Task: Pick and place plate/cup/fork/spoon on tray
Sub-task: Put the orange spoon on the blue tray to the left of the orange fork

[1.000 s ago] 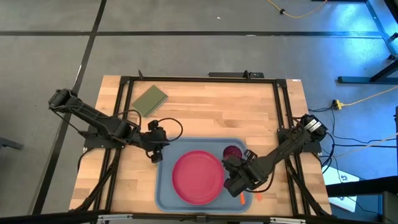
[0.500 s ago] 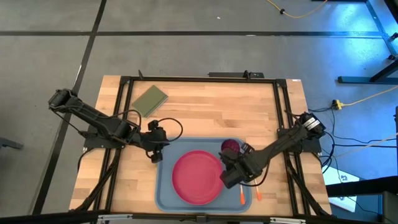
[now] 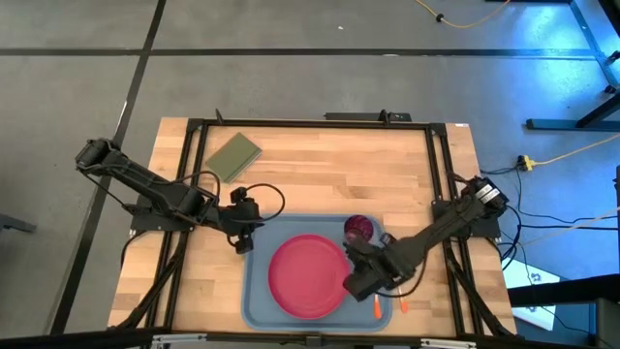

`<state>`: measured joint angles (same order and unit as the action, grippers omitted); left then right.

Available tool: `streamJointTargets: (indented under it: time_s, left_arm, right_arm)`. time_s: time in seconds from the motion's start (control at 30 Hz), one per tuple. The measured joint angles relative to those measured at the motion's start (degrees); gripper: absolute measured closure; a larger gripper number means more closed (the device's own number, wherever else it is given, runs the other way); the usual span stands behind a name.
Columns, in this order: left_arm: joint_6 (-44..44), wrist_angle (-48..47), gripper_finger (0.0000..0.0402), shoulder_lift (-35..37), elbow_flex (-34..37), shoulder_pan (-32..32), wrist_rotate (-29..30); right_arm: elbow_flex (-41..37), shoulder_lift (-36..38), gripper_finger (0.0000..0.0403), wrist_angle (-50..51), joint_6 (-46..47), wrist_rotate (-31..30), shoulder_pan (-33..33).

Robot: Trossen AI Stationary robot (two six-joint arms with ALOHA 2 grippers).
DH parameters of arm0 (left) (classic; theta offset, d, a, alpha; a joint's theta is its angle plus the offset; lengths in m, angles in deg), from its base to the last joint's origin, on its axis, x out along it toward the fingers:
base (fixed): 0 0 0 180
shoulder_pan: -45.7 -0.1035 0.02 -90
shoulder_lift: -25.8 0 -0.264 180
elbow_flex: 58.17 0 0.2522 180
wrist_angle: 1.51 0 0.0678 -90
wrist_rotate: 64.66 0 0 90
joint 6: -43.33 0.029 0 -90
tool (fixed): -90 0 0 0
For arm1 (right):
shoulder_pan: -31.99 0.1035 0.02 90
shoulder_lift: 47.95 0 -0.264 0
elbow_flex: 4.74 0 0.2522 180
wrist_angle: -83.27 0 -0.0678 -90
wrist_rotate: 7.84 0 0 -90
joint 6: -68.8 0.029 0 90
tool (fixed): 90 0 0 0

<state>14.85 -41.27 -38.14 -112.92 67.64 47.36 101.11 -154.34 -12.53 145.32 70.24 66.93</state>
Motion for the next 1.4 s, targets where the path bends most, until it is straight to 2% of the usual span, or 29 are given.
streamJointTargets:
  time_s: [0.13, 0.23, 0.33, 0.4, 0.47, 0.63, 0.93, 1.4]
  left_arm:
    - [-1.4, 0.0, 0.0347, 0.0, 0.0, 0.0, 0.0]
    - [-1.4, 0.0, 0.0347, 0.0, 0.0, 0.0, 0.0]
    - [-1.4, 0.0, 0.0347, 0.0, 0.0, 0.0, 0.0]
    - [-1.4, 0.0, 0.0347, 0.0, 0.0, 0.0, 0.0]
    - [-1.4, 0.0, 0.0347, 0.0, 0.0, 0.0, 0.0]
    - [-1.6, 0.0, 0.0347, 0.0, 0.0, 0.0, 0.0]
    - [-2.8, 0.1, 0.0347, 0.0, 0.0, 0.0, 0.0]
    - [-2.8, 0.1, 0.0347, 0.0, 0.0, 0.0, 0.0]
  right_arm:
    - [1.7, 0.1, 0.0302, 6.0, 16.6, -1.1, 4.7]
    - [0.2, 0.1, 0.0302, 13.0, 33.2, -1.6, 10.0]
    - [-3.3, 0.1, 0.0302, 17.1, 50.9, 3.1, 15.2]
    - [-5.9, 0.1, 0.0302, 16.5, 57.0, 7.1, 17.8]
    - [-8.2, 0.1, 0.0302, 11.2, 58.6, 8.2, 19.1]
    - [-14.9, 0.0, 0.0302, -0.8, 58.0, 5.5, 18.0]
    - [-24.2, -0.1, 0.0302, -14.4, 58.0, 5.9, 17.7]
    - [-29.9, 0.0, 0.0302, -19.2, 56.6, 5.2, 17.2]
